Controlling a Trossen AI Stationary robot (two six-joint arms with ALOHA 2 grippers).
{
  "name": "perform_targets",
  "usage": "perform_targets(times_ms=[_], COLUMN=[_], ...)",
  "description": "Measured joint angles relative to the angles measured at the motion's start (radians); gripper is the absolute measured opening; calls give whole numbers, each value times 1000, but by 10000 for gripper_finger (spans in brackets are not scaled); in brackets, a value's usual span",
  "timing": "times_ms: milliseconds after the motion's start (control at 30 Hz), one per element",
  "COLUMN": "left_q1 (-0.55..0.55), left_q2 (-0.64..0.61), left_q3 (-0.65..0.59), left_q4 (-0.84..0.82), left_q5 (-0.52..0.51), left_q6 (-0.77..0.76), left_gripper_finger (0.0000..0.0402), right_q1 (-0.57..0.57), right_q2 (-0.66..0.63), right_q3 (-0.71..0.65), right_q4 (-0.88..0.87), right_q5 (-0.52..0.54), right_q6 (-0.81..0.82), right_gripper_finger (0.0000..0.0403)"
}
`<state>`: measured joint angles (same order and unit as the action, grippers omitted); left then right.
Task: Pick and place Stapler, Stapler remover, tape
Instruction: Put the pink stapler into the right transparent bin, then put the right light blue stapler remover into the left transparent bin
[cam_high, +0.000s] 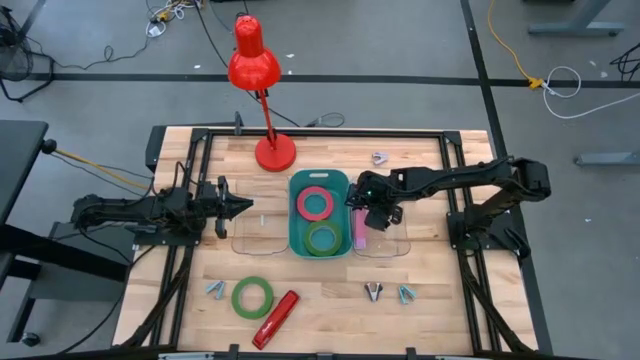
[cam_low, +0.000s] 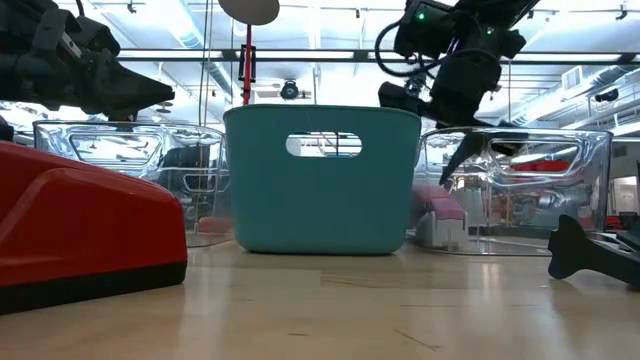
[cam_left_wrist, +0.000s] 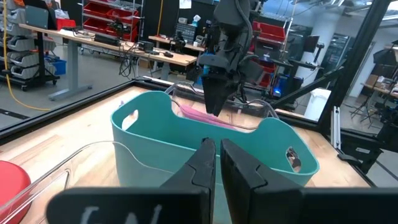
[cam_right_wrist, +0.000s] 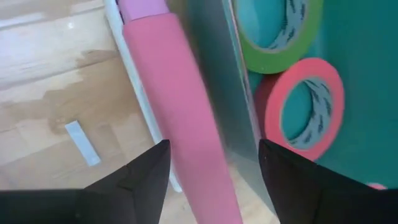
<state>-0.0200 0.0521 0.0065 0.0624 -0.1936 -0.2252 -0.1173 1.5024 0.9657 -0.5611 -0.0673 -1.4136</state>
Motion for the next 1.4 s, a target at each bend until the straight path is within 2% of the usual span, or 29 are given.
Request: perform_targets(times_ms=[300,433,600,700,1033,1400], left_q1=[0,0,0,0,0,0], left_q2=[0,0,0,0,0,0], left_q3=[0,0,0,0,0,0], left_q4=[0,0,1,0,0,0], left_q5=[0,0,0,0,0,0], left_q6=[0,0,0,0,0,0], left_gripper_finger=[28,28,28,28,28,28], right_q1=[1,8,37,66,167,389], right_q2=[-152,-235,-326,-363,-399,-399], right_q3=[0,0,0,0,0,0], right_q4=[0,1,-7,-16,-81,-146], right_q5=[6,-2,-1,-4,-1,-5], right_q6=[170,332,624,712,751,841], right_gripper_finger=[245,245,245,245,245,245])
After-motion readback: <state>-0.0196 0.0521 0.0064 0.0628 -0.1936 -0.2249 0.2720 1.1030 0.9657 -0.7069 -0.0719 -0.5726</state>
